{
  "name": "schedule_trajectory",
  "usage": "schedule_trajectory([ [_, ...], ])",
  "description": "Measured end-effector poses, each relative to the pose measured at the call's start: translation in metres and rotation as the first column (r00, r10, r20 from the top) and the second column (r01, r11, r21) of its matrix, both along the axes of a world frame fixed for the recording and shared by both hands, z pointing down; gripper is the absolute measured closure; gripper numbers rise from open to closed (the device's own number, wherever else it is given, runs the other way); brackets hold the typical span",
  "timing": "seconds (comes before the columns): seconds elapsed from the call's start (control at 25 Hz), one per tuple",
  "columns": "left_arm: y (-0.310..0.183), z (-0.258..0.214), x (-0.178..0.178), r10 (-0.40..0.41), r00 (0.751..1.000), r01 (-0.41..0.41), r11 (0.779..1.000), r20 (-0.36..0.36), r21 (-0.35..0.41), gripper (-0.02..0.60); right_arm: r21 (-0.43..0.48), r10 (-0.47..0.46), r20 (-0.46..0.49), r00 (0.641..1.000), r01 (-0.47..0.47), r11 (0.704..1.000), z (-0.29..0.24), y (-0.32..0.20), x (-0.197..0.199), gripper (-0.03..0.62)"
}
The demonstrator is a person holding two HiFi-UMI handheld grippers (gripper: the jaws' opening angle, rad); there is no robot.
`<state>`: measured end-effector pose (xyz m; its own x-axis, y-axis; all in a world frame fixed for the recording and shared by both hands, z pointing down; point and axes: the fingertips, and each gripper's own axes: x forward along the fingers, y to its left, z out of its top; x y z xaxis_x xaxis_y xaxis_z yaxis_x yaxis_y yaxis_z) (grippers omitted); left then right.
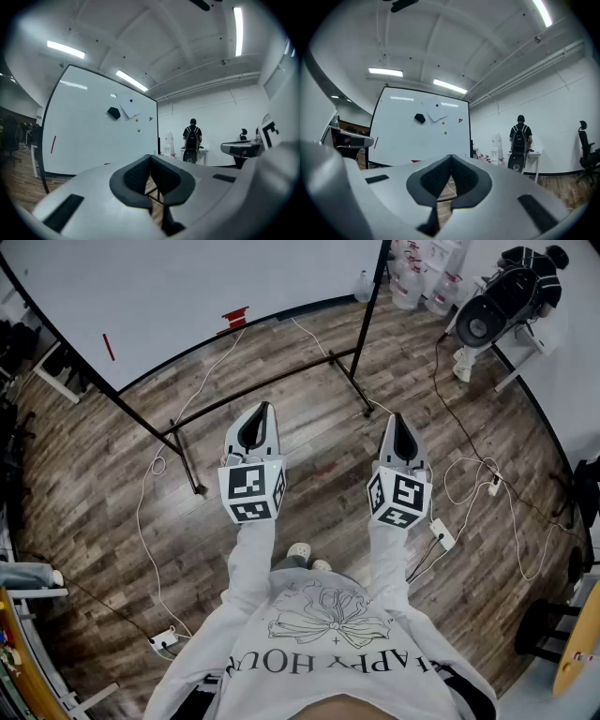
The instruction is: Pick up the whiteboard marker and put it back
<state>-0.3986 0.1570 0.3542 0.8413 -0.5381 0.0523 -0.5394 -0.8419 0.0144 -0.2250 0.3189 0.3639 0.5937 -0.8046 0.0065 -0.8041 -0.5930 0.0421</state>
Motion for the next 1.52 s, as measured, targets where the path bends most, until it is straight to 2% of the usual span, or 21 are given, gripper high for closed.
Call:
schedule_trajectory([
  [0.44,-0.012,0.004,0.004,-0.001,1.0,0.001,1.0,0.005,0.002,0.575,-0.004,-0.003,-0.003,1.0,0.003,1.0,0.004,-0.014,0.003,0.591],
  [1.0,-0.042,0.026,0.024,0.059,0.998,-0.058,0.998,0.028,-0.03,0.575,-0.024,0.037,0.049,0.998,-0.036,0.999,0.03,-0.041,0.009,0.591],
  [1.28,-0.062,0.039,0.054,0.074,0.997,-0.071,0.996,0.038,-0.054,0.575,-0.047,0.046,0.066,0.997,-0.043,0.998,0.04,-0.06,0.035,0.59],
  [1.52,-0.094,0.046,0.106,0.056,0.998,-0.054,0.997,0.042,-0.056,0.574,-0.055,0.034,0.056,0.998,-0.031,0.998,0.044,-0.092,0.091,0.589],
])
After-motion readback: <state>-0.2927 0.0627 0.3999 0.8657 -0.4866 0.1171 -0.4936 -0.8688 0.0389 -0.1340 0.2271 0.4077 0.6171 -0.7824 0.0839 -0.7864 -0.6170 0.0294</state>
